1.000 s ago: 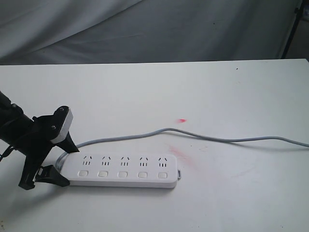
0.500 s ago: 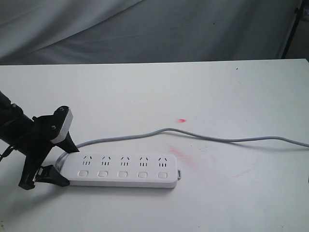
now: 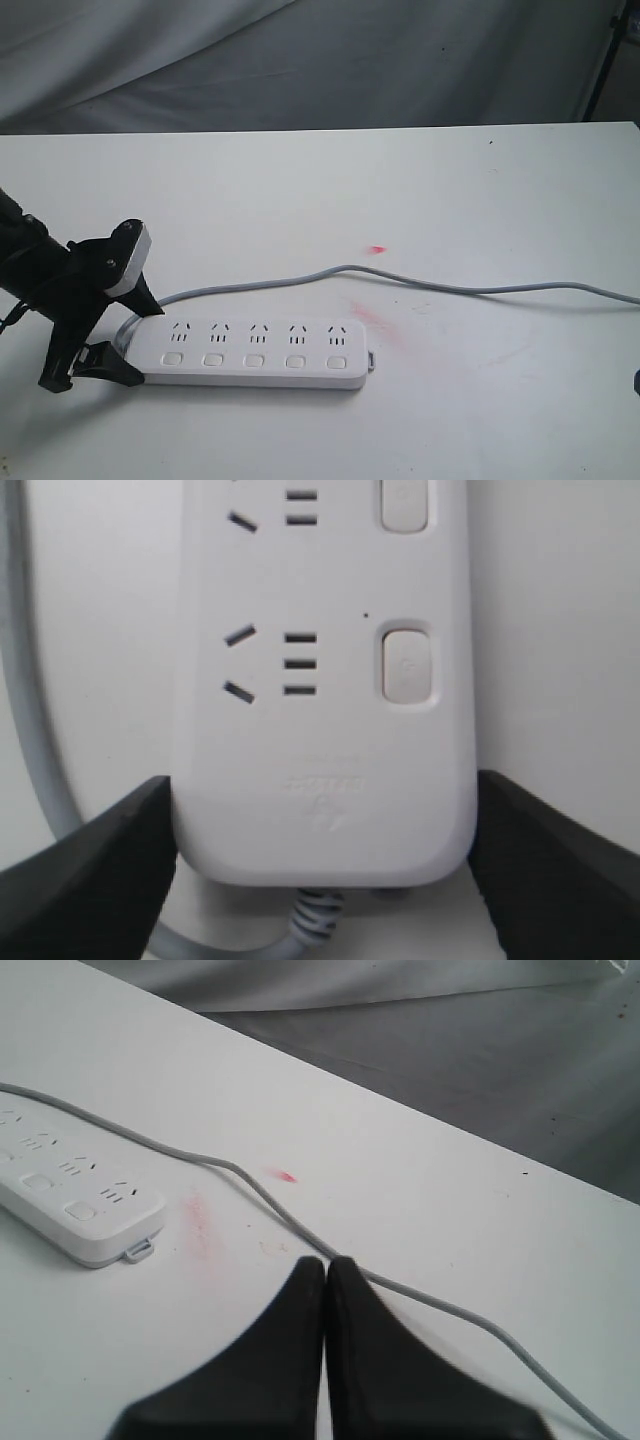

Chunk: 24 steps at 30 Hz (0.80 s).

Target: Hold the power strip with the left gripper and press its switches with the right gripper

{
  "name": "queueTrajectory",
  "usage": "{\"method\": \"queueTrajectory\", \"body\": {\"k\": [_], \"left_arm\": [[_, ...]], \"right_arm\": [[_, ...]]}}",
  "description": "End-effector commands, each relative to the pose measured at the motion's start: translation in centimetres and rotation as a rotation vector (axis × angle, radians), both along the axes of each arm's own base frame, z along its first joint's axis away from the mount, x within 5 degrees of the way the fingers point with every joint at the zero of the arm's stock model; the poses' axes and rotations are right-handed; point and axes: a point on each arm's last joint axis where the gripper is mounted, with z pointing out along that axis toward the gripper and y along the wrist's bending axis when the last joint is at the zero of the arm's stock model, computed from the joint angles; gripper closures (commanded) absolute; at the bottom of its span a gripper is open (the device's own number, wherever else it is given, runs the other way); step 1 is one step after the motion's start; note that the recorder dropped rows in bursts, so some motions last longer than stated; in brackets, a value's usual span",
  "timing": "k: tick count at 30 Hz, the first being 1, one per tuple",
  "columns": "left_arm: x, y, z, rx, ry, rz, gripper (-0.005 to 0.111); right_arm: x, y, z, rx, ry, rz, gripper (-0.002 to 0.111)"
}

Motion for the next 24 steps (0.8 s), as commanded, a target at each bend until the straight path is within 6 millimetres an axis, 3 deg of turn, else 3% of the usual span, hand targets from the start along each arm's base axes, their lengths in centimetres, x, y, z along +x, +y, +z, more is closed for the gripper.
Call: {"method": "queueTrajectory", "body": {"k": [1, 17, 20, 24], "left_arm": [[-0.12, -0.07, -0.11, 0.001, -0.001, -0.004, 0.040], [0.04, -0.45, 0.09, -0.042, 0.009, 0.048, 0.039], [0.12, -0.45, 0.12, -0.039, 0.010, 0.062, 0.031], [0.40, -0.47, 0.35, -0.041, -0.009, 0.087, 0.009]], "right_arm": [[0.00, -0.06, -0.04, 0.003, -0.002, -0.010, 0.108], [-0.01, -0.05, -0.04, 0.007, -0.001, -0.010, 0.108], [-0.01, -0.05, -0.04, 0.007, -0.001, -0.010, 0.108], [-0.01, -0.05, -0.04, 0.007, -0.001, -0.010, 0.108]]}}
